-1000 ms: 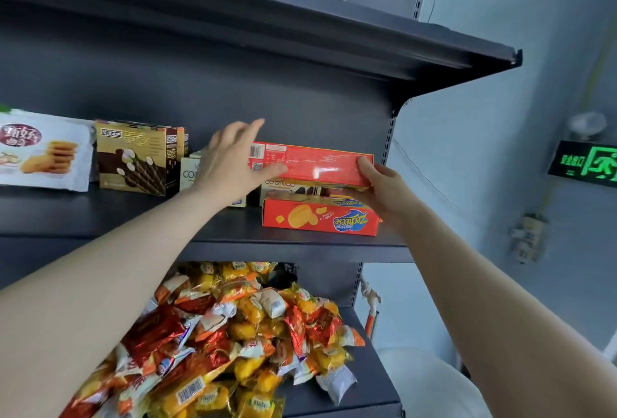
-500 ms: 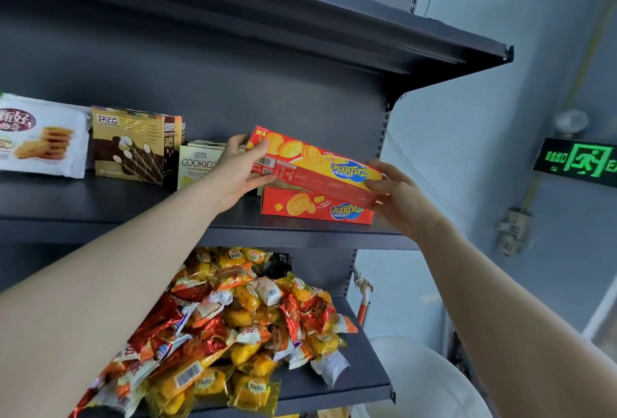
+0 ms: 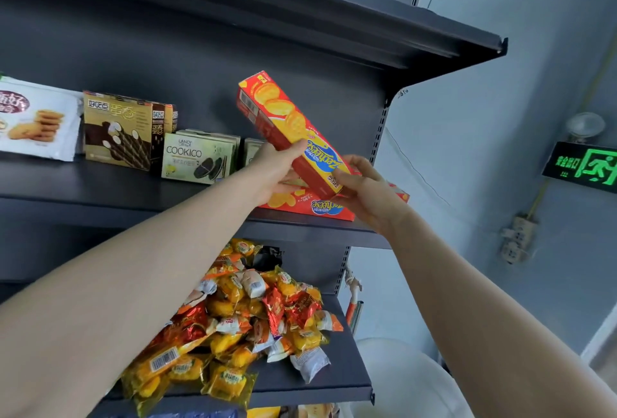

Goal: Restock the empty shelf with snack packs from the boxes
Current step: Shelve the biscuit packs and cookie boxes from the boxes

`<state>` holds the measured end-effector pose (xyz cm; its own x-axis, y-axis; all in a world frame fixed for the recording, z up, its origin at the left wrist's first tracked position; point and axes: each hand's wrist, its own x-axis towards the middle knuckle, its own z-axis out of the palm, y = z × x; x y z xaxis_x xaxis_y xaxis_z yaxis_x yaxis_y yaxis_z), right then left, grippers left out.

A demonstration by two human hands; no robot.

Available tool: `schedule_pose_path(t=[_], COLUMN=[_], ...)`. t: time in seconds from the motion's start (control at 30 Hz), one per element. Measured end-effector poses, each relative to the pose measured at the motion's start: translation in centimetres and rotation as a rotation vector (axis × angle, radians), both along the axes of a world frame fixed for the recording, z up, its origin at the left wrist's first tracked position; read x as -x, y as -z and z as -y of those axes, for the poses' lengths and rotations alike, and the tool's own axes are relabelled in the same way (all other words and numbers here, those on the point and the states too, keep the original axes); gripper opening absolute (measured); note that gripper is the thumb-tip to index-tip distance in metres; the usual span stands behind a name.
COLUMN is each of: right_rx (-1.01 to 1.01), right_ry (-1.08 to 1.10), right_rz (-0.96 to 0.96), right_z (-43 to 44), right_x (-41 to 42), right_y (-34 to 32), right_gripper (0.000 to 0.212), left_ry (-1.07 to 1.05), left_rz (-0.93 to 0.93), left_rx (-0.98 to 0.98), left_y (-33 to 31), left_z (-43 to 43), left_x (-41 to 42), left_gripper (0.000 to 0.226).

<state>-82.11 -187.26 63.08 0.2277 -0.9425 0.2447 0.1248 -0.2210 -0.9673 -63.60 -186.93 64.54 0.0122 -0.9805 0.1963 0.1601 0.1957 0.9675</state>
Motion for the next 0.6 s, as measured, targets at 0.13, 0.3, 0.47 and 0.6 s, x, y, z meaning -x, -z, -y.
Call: schedule_pose_path(t=[0.13, 0.3, 0.47, 0.6], right_rx=[0.047, 0.118, 0.113, 0.112], right_ry=[0.115, 0.263, 0.296, 0.253], right_rz=[-0.164, -0.020, 0.156, 0.154], right_z=[0.1, 0.4, 0.3, 0.1], right_x=[2.5, 5.0, 6.9, 7.6], right_y=[-0.4, -1.8, -3.4, -3.2], right_gripper=[0.009, 0.027, 0.041, 0.032], left_ry=[0.074, 0.076, 0.064, 0.035], left_rz=[0.181, 0.399, 0.655, 0.839], left_rx=[-0.006, 0.131, 0.223, 0.261], left_y=[0.2, -0.2, -0.4, -0.7], left_z=[-0.3, -0.8, -0.6, -0.2], left_x=[1.2, 2.6, 2.2, 2.0], left_gripper=[0.028, 0.034, 0.039, 0.042])
